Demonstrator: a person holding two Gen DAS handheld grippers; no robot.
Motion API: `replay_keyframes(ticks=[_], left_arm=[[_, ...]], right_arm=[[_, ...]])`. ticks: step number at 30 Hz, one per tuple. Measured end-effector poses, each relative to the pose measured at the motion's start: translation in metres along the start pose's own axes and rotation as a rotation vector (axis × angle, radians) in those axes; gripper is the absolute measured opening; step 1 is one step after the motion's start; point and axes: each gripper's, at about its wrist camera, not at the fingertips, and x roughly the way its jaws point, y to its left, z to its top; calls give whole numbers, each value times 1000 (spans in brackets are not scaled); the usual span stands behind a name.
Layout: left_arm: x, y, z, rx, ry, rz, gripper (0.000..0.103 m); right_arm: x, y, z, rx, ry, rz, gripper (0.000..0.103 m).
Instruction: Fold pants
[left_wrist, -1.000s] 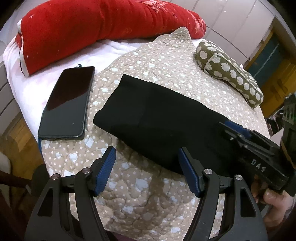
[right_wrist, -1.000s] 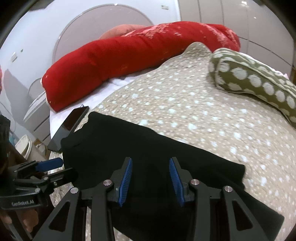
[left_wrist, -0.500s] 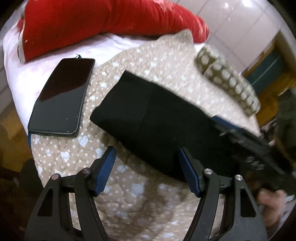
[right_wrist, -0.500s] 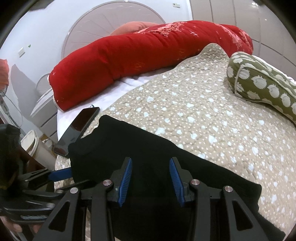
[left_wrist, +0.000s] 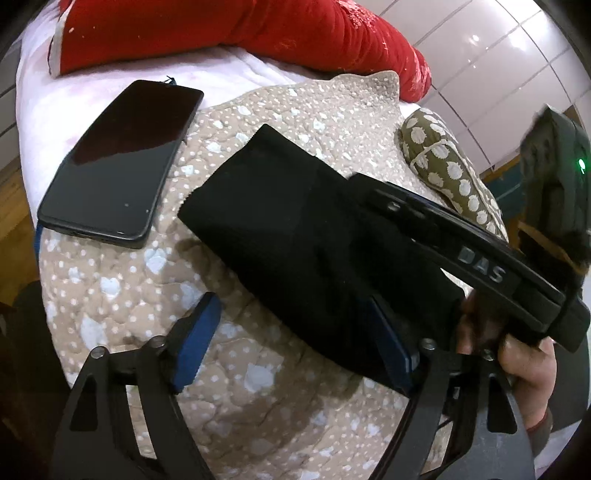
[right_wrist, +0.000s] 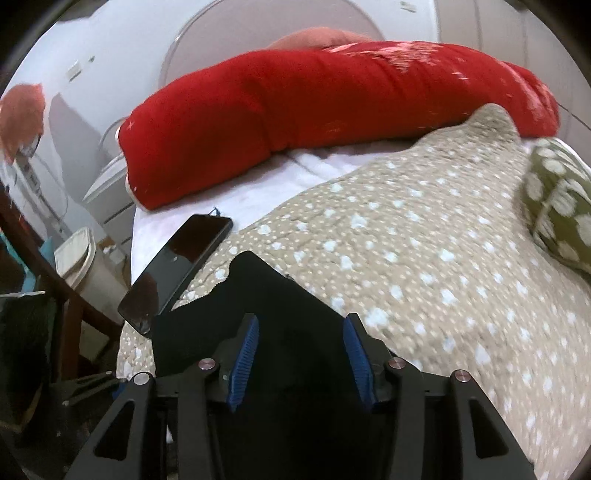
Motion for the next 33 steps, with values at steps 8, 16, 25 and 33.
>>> replay_keyframes(ticks=[8, 16, 25, 33], left_arm=[[7, 0, 5, -28, 4, -18, 92], [14, -10, 4, 20, 11, 8, 102], [19, -19, 4, 54, 22, 61, 102], [17, -14, 6, 29, 16, 49, 102]], right_arm=[[28, -3, 11, -46, 53, 38, 47], [48, -5, 27, -94, 133, 128, 48], [67, 3, 34, -151, 173, 180, 49], [70, -8, 33, -71, 147, 255, 49]])
